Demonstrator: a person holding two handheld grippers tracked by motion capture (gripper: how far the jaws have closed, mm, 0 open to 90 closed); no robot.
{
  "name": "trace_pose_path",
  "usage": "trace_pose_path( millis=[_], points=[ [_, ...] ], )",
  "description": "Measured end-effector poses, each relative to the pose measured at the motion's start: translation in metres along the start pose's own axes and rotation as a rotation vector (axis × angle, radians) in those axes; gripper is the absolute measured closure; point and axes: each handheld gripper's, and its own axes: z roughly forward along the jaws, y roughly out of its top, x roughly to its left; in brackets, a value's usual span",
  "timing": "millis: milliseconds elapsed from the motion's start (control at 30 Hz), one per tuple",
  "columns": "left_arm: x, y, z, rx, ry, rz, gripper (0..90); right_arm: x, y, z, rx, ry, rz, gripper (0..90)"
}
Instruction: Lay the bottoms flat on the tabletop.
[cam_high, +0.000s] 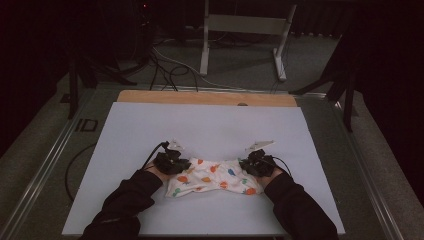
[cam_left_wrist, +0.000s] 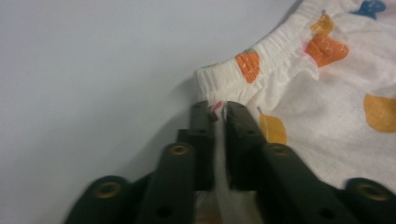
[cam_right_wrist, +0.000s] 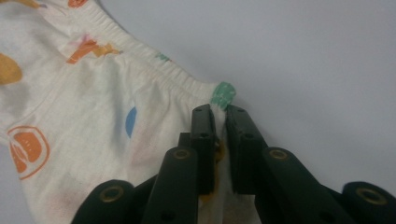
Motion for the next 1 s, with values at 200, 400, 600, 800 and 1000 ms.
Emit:
trace_pose_path(
  millis=[200, 400, 600, 800, 1000],
  points=[
    [0.001, 0.012, -0.012, -0.036, -0.014, -0.030, 45.8, -0.005, 0.016, -0.016, -0.052, -0.002, 0.018, 67.3],
    [0.003, 0.021, -0.004, -0.010, 0.005, -0.043, 40.2, -0.007, 0.031, -0.013, -0.043, 0.003, 0.049, 59.8],
    [0.010, 0.019, 0.008, 0.027, -0.018, -0.079, 44.8, -0.008, 0.026, 0.009, 0.033, 0.033, 0.085, 58.4],
    [0.012, 0.018, 0.014, 0.031, -0.036, -0.090, 62.6, -0.001, 0.022, 0.017, 0.080, 0.018, 0.047, 73.4],
    [0.006, 0.019, 0.016, 0.059, -0.056, -0.036, 82.3, 0.006, 0.021, 0.016, 0.070, -0.014, -0.024, 82.5]
  ],
)
